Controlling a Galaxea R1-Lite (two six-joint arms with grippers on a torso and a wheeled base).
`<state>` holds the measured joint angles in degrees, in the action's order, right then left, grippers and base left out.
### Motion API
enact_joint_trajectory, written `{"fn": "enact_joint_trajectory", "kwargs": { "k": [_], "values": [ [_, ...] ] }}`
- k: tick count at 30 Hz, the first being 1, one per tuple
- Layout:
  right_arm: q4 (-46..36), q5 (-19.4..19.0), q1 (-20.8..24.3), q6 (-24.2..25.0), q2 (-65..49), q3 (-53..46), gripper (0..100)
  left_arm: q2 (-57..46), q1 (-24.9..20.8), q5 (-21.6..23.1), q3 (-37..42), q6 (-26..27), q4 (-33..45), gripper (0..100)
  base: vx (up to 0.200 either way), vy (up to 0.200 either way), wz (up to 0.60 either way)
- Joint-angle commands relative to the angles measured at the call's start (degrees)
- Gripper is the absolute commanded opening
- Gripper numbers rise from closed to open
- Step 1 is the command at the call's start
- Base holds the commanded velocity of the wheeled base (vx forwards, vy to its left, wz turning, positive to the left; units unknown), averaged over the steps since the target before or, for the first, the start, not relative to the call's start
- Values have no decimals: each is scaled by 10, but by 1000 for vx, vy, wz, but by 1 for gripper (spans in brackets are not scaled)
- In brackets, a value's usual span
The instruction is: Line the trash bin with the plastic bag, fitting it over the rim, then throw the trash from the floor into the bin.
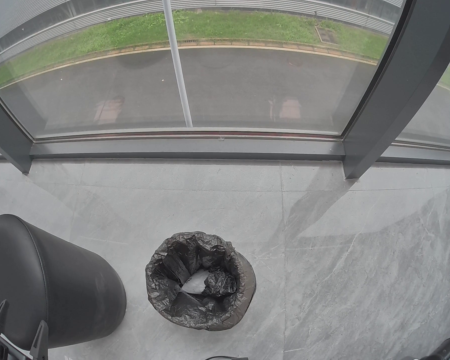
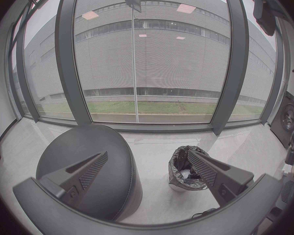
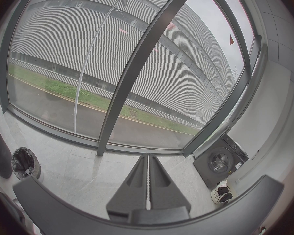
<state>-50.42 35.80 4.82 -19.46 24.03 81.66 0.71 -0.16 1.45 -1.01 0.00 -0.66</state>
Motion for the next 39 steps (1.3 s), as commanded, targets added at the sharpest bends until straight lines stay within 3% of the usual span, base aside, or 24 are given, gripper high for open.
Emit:
{"fn": "enact_joint_trajectory", "kwargs": {
  "k": [1, 11, 14, 16, 17, 19, 24, 33, 36, 39],
  "values": [
    [141, -4, -31, -2, -159, -265, 0, -6, 1, -21, 10, -5, -1, 100, 0, 0, 0],
    [168, -9, -46, 7, -228, -387, 0, -6, 0, -20, 10, -4, -2, 100, 0, 0, 0],
    [293, -52, -47, 50, -240, -509, 0, -6, 0, -20, 10, -4, -3, 100, 0, 0, 0],
    [374, -108, -48, 78, -240, -585, 0, -6, 0, -20, 10, -4, -3, 100, 0, 0, 0],
    [379, -112, -47, 79, -240, -592, 0, -6, 0, -20, 10, -4, -3, 100, 0, 0, 0],
    [472, -155, -48, 93, -240, -687, 0, -6, 0, -20, 10, -4, -2, 100, 0, 0, 0],
    [625, -216, -48, 93, -240, -811, 0, -6, 0, -20, 10, -4, -3, 100, 0, 0, 0],
    [568, -235, -48, 134, -240, -817, 0, -6, 0, -20, 10, -4, -3, 100, 0, 0, 0],
    [541, -237, -48, 181, -239, -817, 0, -6, 0, -20, 10, -4, -3, 100, 0, 0, 0],
    [541, -238, -48, 198, -239, -817, 0, -6, 0, -20, 10, -4, -3, 100, 0, 0, 0]
  ]
}}
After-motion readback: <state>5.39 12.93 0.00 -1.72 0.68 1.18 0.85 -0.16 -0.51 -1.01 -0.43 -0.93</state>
